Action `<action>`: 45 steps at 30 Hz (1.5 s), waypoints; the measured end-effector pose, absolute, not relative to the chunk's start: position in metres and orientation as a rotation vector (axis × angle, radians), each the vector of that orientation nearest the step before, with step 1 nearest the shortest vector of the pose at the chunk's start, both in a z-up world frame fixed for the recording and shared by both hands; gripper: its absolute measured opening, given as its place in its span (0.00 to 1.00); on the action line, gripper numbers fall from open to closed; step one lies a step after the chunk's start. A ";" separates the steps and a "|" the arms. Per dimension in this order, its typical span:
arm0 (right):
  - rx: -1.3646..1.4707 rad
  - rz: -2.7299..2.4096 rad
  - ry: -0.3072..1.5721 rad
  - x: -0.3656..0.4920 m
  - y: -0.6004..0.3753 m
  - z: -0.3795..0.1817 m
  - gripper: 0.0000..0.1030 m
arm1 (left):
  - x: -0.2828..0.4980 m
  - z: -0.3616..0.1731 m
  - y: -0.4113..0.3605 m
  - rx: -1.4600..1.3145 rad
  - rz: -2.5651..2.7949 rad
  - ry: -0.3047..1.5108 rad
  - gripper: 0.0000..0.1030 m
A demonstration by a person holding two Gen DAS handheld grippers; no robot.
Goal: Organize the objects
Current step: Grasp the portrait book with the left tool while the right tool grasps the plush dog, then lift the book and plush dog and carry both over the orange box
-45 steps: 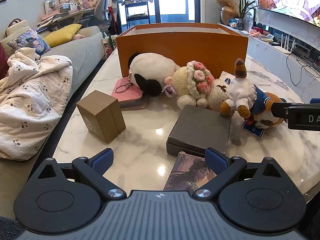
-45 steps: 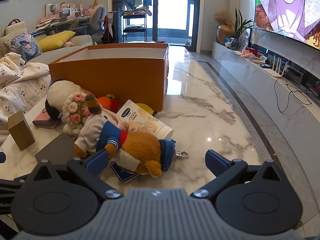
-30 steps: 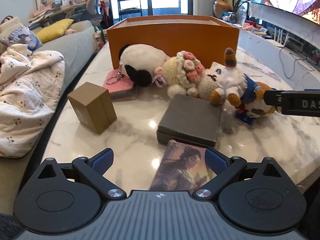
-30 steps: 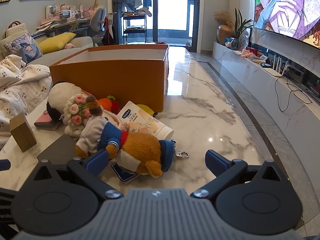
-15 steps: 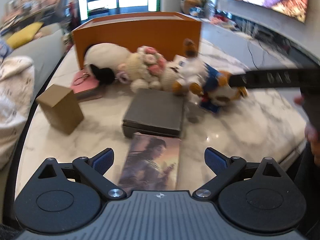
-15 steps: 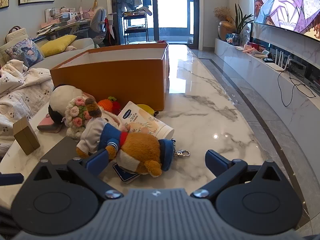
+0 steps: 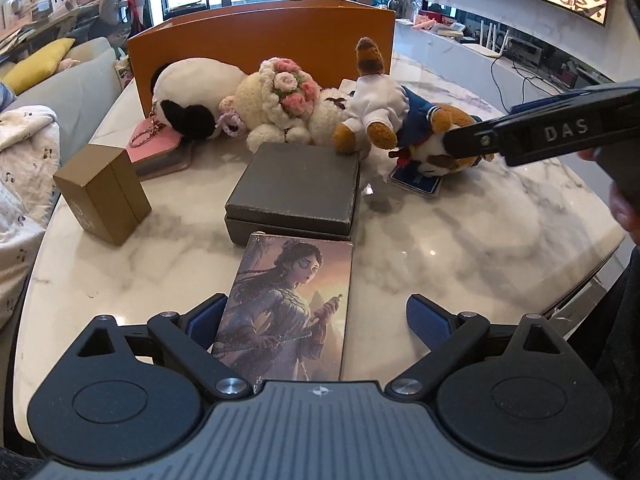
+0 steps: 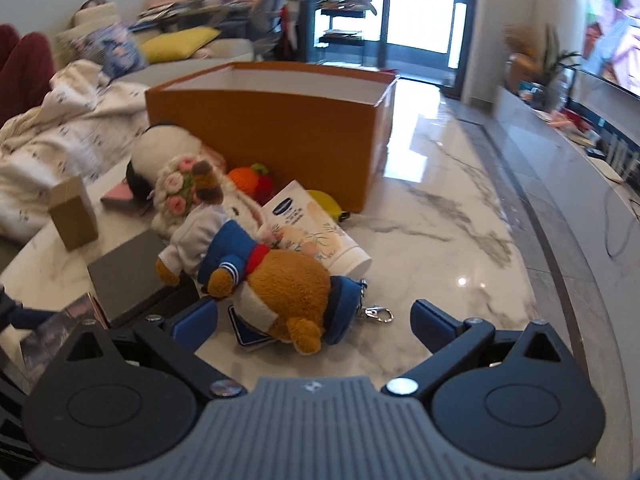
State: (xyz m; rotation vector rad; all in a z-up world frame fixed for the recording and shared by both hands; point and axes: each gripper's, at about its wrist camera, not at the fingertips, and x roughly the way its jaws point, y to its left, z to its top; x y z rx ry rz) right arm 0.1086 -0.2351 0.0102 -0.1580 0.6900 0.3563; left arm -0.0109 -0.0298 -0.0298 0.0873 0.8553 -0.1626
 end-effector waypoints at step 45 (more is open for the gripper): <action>-0.093 0.423 0.622 0.088 -0.239 0.017 0.63 | -0.020 0.004 -0.025 0.007 -0.030 0.763 0.68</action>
